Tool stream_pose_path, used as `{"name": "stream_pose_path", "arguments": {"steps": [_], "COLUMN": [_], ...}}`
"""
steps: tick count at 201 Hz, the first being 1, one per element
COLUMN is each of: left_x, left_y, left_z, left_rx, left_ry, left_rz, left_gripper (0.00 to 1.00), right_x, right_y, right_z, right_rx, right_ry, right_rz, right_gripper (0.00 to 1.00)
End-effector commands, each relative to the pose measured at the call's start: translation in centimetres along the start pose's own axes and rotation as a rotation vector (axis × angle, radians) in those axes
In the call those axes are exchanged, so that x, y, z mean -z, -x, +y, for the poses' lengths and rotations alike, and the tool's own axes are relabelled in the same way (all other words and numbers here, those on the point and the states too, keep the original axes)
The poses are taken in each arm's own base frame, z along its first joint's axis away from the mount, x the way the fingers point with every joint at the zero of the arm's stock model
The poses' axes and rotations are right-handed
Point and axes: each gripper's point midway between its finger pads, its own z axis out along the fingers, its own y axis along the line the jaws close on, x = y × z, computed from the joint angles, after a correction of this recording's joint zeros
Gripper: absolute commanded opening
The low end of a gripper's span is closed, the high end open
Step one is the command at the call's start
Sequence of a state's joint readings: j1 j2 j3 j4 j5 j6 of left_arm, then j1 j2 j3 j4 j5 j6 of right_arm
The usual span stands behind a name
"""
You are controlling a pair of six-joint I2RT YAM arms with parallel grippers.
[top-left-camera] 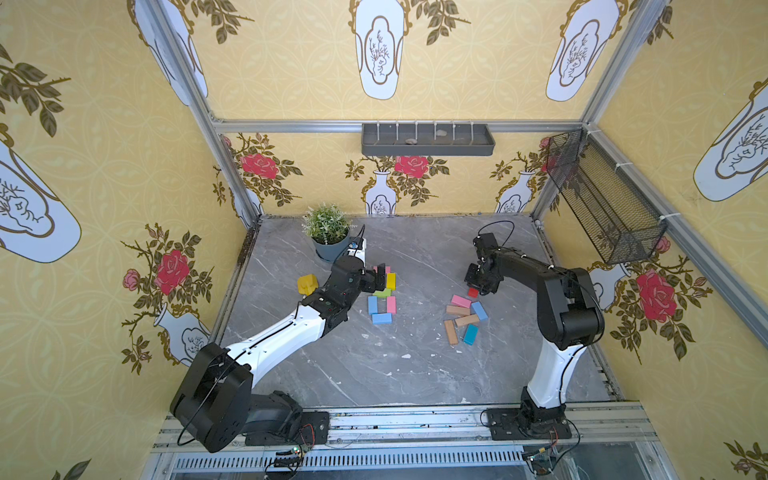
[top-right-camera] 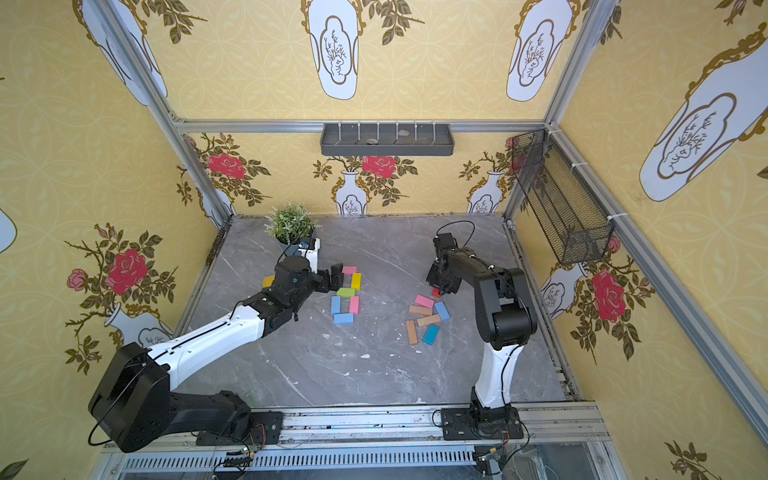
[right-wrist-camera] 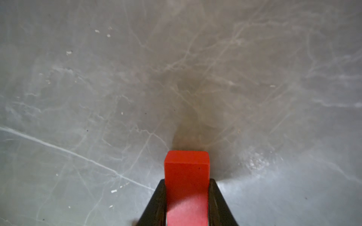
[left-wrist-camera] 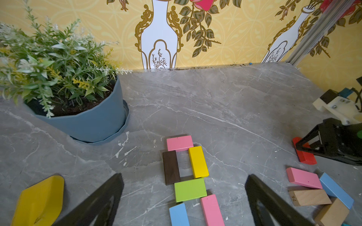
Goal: Assemble the number 8 with building blocks
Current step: Move the building block to the center of the board.
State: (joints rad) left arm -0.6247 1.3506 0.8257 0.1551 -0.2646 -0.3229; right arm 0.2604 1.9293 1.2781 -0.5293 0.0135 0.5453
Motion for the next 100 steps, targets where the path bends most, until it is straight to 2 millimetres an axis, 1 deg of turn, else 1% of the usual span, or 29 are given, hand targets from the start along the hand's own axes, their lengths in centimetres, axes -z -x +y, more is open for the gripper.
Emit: {"name": "stream_pose_path", "arguments": {"steps": [1,27,48,76,100], "left_x": [-0.1,-0.1,0.0,0.0,-0.1], "left_y": [0.1,0.2,0.2,0.1,0.1], "left_z": [0.3,0.4,0.5,0.7,0.8], "left_rx": [-0.003,0.004,0.007,0.006,0.006], "left_ry": [0.016,0.021,0.026,0.037,0.043], "left_rz": [-0.005,-0.007,-0.009,-0.009,-0.008], "left_gripper": [1.00,1.00,1.00,1.00,1.00], "right_x": [0.0,-0.3,-0.5,-1.2,-1.7], "right_y": [0.7,1.6,2.1,2.1,1.7], "right_z": [0.4,1.9,4.0,6.7,8.3], "right_rx": [0.003,-0.004,0.015,0.067,0.098], "right_ry": [-0.003,0.028,0.057,0.056,0.058], "right_rz": [0.000,0.005,0.007,0.020,0.032], "right_gripper": [0.24,0.22,0.22,0.24,0.26]}}
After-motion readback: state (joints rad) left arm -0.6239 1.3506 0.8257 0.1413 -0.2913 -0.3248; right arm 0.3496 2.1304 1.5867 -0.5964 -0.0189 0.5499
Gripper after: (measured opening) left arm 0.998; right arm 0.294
